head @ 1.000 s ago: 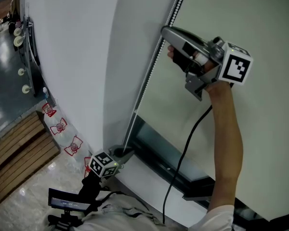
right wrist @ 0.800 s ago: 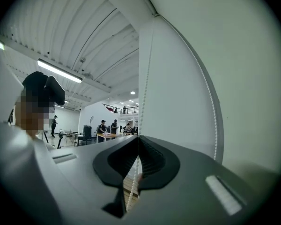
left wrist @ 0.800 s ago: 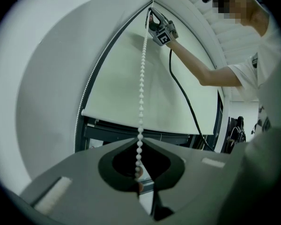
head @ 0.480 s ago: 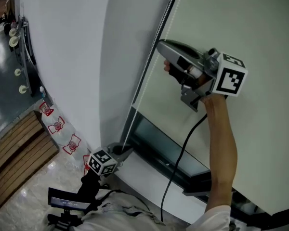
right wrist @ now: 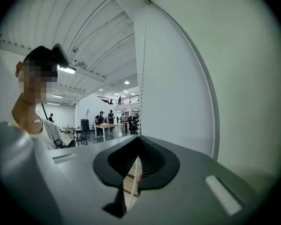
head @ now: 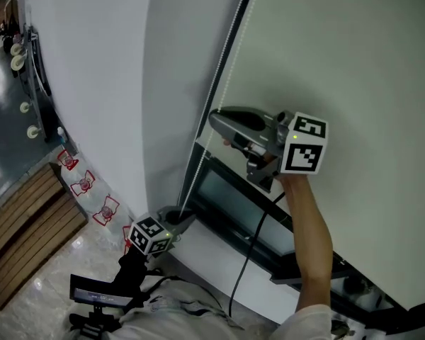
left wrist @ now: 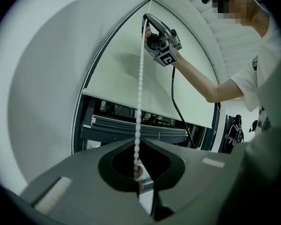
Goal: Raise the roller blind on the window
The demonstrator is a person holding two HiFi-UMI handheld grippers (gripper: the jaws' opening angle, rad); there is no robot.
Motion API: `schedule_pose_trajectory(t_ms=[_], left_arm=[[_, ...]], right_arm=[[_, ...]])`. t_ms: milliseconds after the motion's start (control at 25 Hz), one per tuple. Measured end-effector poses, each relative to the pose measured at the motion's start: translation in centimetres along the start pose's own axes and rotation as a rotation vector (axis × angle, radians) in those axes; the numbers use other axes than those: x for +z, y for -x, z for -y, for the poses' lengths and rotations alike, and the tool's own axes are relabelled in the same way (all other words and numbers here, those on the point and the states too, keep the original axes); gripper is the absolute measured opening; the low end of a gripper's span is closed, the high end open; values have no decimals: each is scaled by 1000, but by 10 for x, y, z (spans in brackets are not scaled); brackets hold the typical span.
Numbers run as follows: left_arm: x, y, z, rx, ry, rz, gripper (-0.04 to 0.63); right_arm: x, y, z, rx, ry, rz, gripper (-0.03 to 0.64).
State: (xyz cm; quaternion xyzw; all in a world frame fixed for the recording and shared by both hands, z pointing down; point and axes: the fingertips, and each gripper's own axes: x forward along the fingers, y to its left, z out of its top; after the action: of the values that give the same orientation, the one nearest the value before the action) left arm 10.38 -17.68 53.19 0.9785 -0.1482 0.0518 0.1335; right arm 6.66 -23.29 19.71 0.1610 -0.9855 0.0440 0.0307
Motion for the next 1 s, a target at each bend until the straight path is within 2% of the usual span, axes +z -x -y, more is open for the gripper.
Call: schedule_pose_trajectory(t_ms=[320,400,760,1000], left_arm=[[3,2,-2,8,-3,0,-2],[2,3,-2,8,-3,-1,-2],[1,3,-1,7,-1,-6,-2],[5,4,-5,17,-1,6,-2]], right_arm=[[-116,-9,-1,-14,-70,-143,5],[-140,-10,-3,-11,-97,-145,5],[-193,-18,-18,11,-166,-148,5],[-250,-23,-23,2,-208,-252,5]])
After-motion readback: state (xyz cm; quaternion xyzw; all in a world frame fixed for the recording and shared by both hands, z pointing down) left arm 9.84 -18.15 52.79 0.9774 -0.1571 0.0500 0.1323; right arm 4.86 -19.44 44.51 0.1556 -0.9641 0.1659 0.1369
